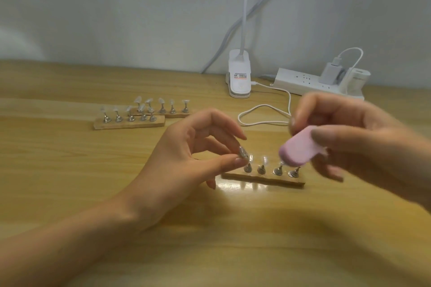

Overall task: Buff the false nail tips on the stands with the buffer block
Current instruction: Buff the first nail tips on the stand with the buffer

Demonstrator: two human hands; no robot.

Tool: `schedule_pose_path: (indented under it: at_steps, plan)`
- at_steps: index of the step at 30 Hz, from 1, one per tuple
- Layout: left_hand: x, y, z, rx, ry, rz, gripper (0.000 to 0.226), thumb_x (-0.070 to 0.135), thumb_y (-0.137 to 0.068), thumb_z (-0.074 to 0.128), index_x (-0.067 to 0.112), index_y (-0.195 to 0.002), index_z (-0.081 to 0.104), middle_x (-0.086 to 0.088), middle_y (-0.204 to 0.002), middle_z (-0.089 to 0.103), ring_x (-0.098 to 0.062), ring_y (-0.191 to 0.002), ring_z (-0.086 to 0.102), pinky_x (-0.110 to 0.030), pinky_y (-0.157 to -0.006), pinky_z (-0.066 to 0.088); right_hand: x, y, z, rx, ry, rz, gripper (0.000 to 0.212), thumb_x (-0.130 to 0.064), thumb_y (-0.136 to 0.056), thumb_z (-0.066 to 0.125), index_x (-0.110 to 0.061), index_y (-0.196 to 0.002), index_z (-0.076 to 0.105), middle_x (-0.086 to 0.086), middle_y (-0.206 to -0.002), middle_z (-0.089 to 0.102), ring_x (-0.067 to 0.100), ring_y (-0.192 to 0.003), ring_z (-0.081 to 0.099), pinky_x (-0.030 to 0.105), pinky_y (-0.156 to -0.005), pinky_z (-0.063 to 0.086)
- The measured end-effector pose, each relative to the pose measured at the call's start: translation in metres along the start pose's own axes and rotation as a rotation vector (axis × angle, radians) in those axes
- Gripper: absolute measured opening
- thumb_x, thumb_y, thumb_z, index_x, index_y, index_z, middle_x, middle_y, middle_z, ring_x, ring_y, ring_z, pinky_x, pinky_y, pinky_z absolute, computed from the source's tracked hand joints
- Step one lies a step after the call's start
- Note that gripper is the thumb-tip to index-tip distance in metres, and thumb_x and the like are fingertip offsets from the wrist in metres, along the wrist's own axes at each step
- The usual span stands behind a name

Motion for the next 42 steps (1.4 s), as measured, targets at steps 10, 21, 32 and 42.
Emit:
schedule_pose_path:
  at_steps: [10, 21, 32, 42]
  plan:
    - [-0.008, -0.007, -0.026, 0.127, -0.052, -0.017, 0.02, 0.027, -0.071, 0.086, 0.033, -0.079, 0.069, 0.005, -0.081, 0.073, -0.005, -0.07, 0.067, -0.011, -0.048, 0.041, 0.042, 0.035, -0.104, -0.057, 0.916, 0.361, 0.045, -0.077, -0.08, 0.059, -0.043, -0.105, 0.073, -0.019, -0.11, 0.068, 0.005, -0.103, 0.064, 0.015, -0.074, 0.054]
    - [-0.016, -0.003, -0.006, -0.154, -0.347, 0.019, 0.023, 0.007, -0.078, 0.08, 0.022, -0.09, 0.069, 0.003, -0.085, 0.075, -0.008, -0.087, 0.071, -0.016, -0.064, 0.053, 0.031, 0.02, -0.025, -0.047, 0.932, 0.2, 0.055, -0.052, -0.071, 0.078, -0.04, -0.124, 0.063, -0.019, -0.113, 0.065, 0.0, -0.11, 0.059, 0.014, -0.089, 0.046]
    - [-0.012, -0.018, -0.045, 0.153, -0.25, 0.022, 0.024, 0.024, -0.071, 0.08, 0.027, -0.091, 0.068, 0.001, -0.081, 0.075, -0.003, -0.082, 0.071, -0.005, -0.065, 0.045, 0.038, 0.006, -0.042, -0.142, 0.945, 0.33, 0.04, -0.047, -0.076, 0.081, -0.045, -0.114, 0.068, -0.018, -0.107, 0.066, -0.001, -0.108, 0.06, 0.029, -0.091, 0.051]
    - [-0.029, -0.017, -0.055, 0.195, 0.005, -0.075, 0.029, 0.008, -0.079, 0.077, 0.015, -0.104, 0.064, -0.006, -0.092, 0.077, -0.02, -0.081, 0.076, -0.022, -0.052, 0.055, 0.055, -0.123, -0.01, -0.127, 1.206, 0.024, 0.023, -0.021, -0.092, 0.071, -0.028, -0.113, 0.069, -0.013, -0.104, 0.06, 0.004, -0.09, 0.061, 0.011, -0.071, 0.045]
Point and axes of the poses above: each hand's wrist, its own y-axis away from the middle knuckle, its own z-axis out of the palm, x = y × z, the point moved 7 cm from there along -y, towards the middle knuckle
